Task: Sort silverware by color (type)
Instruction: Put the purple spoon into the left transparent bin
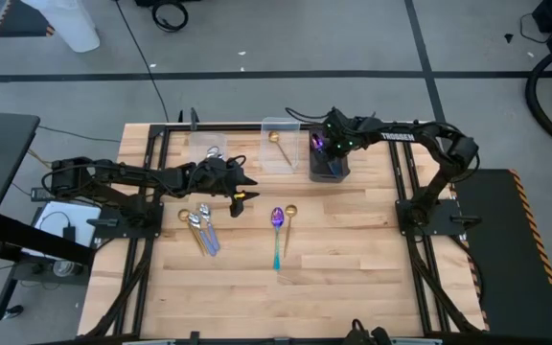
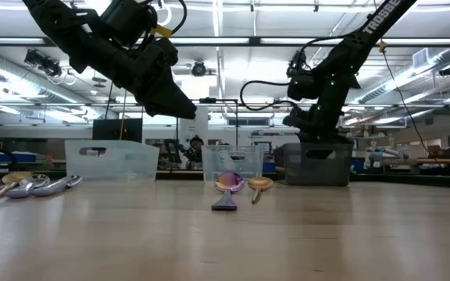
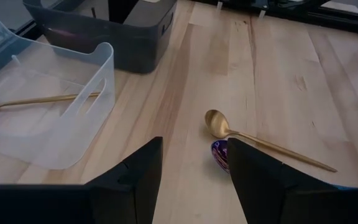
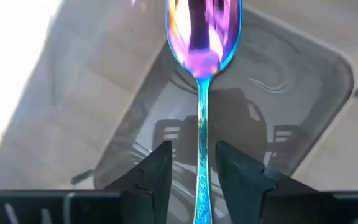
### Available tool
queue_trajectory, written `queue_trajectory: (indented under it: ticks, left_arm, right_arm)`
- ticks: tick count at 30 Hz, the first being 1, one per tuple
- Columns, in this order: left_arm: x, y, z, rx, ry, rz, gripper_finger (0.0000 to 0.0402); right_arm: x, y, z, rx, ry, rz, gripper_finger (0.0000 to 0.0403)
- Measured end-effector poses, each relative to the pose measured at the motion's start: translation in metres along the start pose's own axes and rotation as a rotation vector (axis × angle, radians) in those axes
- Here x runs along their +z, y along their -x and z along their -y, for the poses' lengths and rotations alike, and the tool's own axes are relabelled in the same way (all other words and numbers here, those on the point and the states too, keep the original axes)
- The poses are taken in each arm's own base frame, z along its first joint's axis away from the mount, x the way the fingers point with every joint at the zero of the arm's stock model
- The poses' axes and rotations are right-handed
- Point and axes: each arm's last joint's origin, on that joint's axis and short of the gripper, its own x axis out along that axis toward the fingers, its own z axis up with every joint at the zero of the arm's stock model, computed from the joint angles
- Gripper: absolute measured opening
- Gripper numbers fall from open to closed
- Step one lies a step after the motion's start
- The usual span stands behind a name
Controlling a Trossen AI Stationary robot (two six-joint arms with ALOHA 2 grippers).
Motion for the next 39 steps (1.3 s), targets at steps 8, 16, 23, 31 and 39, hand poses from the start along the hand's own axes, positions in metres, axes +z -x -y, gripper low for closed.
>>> queue_trajectory:
  ticks: [8,16,23,31,39]
  left_arm:
    - [0.000,0.000,0.000,0.000,0.001,-0.004,0.0188]
    - [0.000,0.000,0.000,0.000,-0.002,-0.005,0.0188]
    - [-0.003,0.000,0.000,0.002,0.011,-0.026,0.0188]
    - [-0.008,0.015,0.000,0.017,0.099,-0.132,0.0188]
    - [-0.007,0.024,0.011,-0.004,0.232,-0.155,0.0188]
  right_arm:
    - [0.017,0.030,-0.010,0.030,0.041,0.054,0.0140]
    - [0.020,0.067,-0.016,0.036,0.054,0.119,0.0142]
    - [0.008,0.094,-0.035,0.094,0.097,0.190,0.0141]
    - [-0.021,0.107,-0.075,0.065,0.253,0.263,0.0140]
    - [-0.054,0.101,-0.110,0.050,0.441,0.341,0.0140]
